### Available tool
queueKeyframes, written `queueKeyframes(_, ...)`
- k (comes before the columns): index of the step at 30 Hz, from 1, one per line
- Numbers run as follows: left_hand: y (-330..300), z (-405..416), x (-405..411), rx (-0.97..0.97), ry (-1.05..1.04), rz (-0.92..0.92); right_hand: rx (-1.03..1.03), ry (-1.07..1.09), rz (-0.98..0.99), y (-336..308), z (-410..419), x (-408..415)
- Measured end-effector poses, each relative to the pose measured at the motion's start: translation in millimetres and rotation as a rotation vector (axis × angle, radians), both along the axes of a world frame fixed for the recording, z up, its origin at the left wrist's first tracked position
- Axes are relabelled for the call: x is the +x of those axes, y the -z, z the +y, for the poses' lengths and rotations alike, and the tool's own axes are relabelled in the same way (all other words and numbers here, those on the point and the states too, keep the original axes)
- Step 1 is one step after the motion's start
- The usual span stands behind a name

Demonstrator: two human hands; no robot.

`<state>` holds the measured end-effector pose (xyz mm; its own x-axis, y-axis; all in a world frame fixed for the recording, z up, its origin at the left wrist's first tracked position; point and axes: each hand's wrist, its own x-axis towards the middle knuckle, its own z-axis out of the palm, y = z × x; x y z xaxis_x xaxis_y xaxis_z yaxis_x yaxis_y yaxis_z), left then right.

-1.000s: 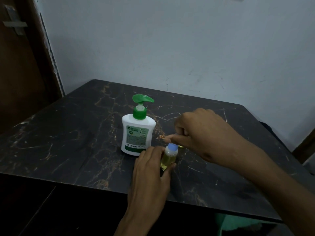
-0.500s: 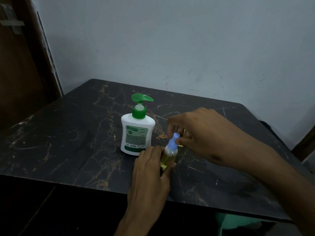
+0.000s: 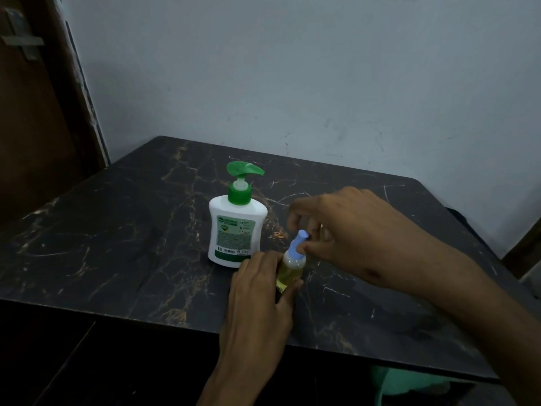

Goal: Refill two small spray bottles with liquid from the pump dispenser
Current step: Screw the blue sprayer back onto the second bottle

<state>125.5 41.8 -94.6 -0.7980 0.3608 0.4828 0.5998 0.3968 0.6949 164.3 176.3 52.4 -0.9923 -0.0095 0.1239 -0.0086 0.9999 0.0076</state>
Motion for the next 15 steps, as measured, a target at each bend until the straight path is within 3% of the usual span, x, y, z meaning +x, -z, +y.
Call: queueKeyframes(15, 5, 2, -2, 0.014, -0.019, 0.013, 0.074, 0.077, 0.075, 13, -9, -8)
